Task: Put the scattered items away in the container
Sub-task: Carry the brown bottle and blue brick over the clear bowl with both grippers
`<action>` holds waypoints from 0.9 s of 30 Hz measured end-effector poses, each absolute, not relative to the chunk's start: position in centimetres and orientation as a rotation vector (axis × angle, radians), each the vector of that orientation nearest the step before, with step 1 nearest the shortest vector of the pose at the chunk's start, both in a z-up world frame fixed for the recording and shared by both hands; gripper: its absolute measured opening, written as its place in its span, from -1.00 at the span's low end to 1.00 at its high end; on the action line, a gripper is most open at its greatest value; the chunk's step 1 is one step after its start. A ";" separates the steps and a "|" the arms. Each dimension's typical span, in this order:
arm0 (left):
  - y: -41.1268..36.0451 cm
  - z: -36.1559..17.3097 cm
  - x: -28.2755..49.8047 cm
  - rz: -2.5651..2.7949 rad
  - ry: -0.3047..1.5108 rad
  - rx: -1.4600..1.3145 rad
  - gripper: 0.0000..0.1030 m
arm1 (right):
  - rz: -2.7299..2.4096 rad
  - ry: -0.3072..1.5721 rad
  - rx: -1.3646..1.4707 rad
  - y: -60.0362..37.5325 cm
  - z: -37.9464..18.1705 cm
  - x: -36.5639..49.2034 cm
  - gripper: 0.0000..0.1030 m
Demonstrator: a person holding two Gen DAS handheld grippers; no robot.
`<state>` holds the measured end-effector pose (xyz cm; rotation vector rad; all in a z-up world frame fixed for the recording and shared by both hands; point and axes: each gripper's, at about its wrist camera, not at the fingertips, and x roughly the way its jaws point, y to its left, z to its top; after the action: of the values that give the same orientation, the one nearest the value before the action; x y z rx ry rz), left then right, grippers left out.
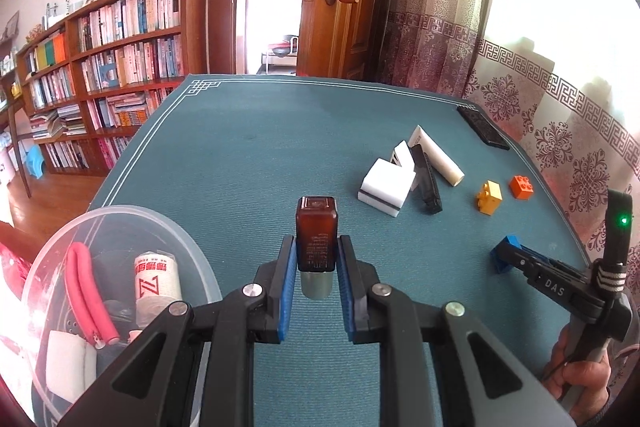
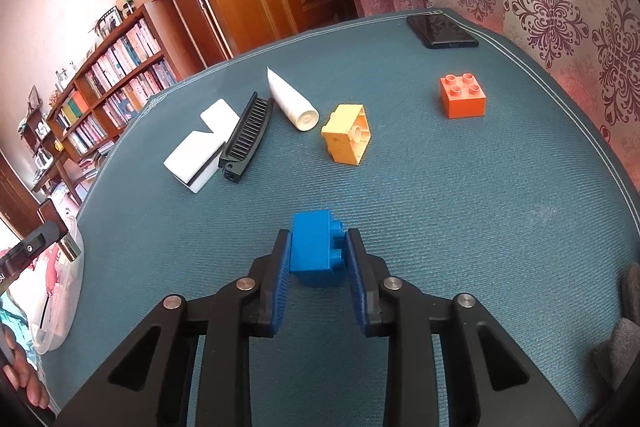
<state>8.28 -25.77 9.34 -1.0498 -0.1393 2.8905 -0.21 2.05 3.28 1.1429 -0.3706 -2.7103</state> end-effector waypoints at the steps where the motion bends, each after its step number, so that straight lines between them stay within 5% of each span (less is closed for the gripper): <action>1: -26.1 9.3 8.4 2.895 -0.145 -1.051 -0.56 | -2.702 -0.382 1.144 2.0 3.3 -0.2 -0.44; 27: -37.0 8.1 12.9 3.075 -0.296 -1.121 -0.56 | -2.492 -0.332 1.045 -7.5 7.9 2.6 -0.46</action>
<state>12.91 -37.04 8.09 -1.1213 -0.2956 3.0748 2.64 -7.48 7.91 1.0450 -0.3321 -2.4919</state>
